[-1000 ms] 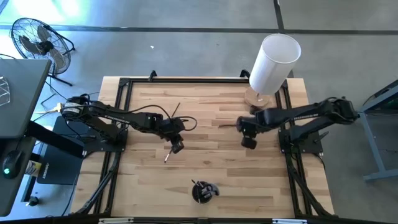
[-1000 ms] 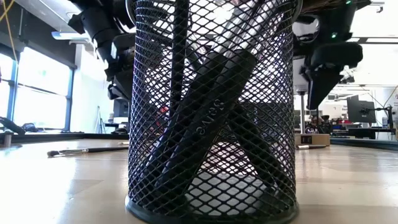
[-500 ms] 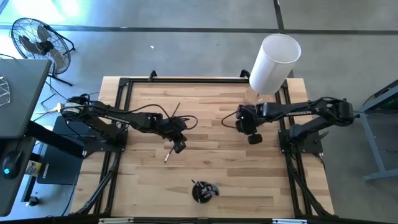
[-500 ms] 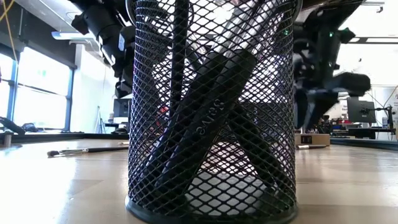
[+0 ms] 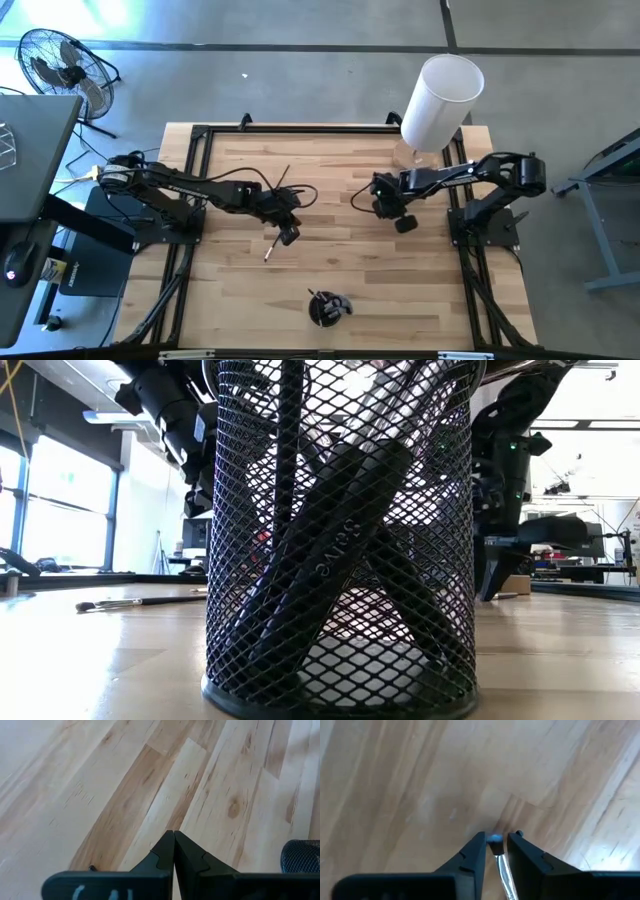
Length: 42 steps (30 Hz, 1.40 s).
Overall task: Put items in baskets/containers
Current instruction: Put the black eyeshadow brush into the black pen holder
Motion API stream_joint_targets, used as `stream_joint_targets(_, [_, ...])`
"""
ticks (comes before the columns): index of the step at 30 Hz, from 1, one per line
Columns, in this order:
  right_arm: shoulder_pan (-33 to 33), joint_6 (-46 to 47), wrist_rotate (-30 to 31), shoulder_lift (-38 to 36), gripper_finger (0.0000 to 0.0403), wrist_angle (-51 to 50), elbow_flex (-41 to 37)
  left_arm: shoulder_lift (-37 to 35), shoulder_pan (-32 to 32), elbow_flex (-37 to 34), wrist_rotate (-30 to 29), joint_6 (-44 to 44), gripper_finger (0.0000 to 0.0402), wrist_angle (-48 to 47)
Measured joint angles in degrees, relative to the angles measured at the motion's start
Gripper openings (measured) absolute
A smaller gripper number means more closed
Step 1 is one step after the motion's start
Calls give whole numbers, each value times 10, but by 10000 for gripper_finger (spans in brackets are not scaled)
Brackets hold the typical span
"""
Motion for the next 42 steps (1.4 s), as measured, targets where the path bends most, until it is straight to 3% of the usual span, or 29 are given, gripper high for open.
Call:
stream_joint_targets(5, [1, -16, 15, 1, 12, -21, 0, 0, 0, 0, 10, -4, 0, 0])
stream_joint_targets(8, [2, 18, 14, 2, 8, -32, 0, 0, 0, 0, 10, -4, 0, 0])
stream_joint_targets(14, [17, 236, -5, -35, 2, -33, -4, 0, 0, 0, 34, -4, 0, 0])
stream_joint_targets(21, [104, 500, 12, -166, 1, -20, -4, -24, 0, -1, 68, 58, 0, -1])
stream_joint_targets(25, [188, 639, 96, -242, 1, 44, -3, -67, 0, 0, 83, 130, 0, -4])
stream_joint_targets(30, [315, 727, 272, -278, 0, 197, -3, -133, 0, 0, 64, 197, 0, -49])
stream_joint_targets(36, [432, 612, 462, -224, 0, 514, -1, -173, 0, 0, 49, 216, 0, -79])
stream_joint_targets(42, [483, 514, 530, -114, 0, 734, 10, -179, 0, 0, 62, 169, 0, -87])
